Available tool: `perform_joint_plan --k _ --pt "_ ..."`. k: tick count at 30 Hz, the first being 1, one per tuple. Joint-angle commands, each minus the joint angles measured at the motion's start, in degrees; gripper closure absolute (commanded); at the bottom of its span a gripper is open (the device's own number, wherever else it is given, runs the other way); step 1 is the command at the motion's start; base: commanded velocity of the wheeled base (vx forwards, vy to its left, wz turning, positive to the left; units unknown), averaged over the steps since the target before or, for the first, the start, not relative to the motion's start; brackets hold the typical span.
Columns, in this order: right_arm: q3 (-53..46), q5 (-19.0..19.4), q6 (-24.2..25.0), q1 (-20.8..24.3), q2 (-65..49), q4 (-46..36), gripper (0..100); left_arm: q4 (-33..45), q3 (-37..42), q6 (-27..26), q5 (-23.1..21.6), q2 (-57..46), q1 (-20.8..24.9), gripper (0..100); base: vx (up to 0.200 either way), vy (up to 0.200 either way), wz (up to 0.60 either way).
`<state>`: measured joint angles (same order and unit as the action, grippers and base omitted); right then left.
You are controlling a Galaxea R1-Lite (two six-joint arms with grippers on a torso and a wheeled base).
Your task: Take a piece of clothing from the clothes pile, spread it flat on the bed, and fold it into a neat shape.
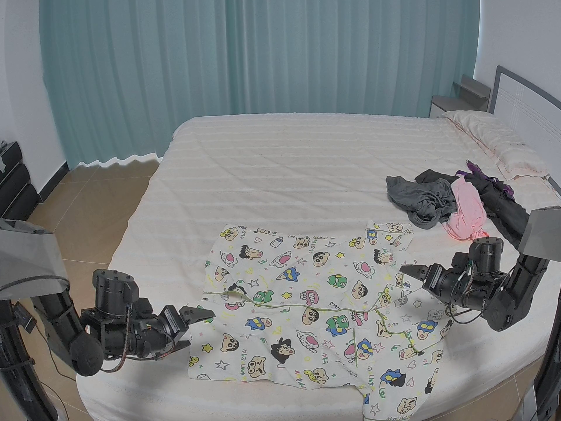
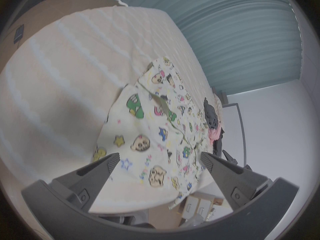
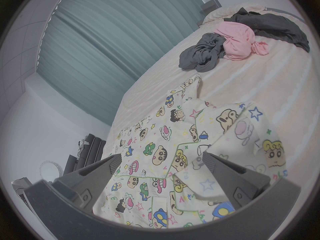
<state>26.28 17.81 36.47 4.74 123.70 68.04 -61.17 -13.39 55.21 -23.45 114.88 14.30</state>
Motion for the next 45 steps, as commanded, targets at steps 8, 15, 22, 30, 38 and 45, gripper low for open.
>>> perform_joint_plan --k 8,15,22,30,38,45 --pt "-14.59 -3.22 2.11 -0.52 -10.23 0.08 0 -0.09 6.09 0.69 1.92 -2.12 4.33 0 -0.2 0.0 0.0" --pt "-20.83 -3.66 10.46 0.79 -11.29 2.28 0 -0.09 5.21 0.95 13.08 2.1 8.38 0 -0.086 0.0 0.0" --pt "-24.17 -6.21 10.64 2.64 -4.78 12.03 0 -0.88 2.75 3.85 25.74 7.72 15.67 0 0.0 0.0 0.0" --pt "-25.76 -9.72 11.16 5.45 0.76 21.44 0 0.26 -10.87 4.11 36.11 16.6 17.6 0 0.0 0.0 0.0" --pt "-25.84 -9.72 11.69 5.45 -0.91 21.44 0 10.37 -17.73 0.51 41.56 18.97 18.04 0 0.0 0.0 0.0" --pt "-26.02 -9.81 11.78 5.37 -1.79 21.44 0 10.46 -19.22 0.42 42.09 19.85 17.96 0 0.0 0.0 0.0"
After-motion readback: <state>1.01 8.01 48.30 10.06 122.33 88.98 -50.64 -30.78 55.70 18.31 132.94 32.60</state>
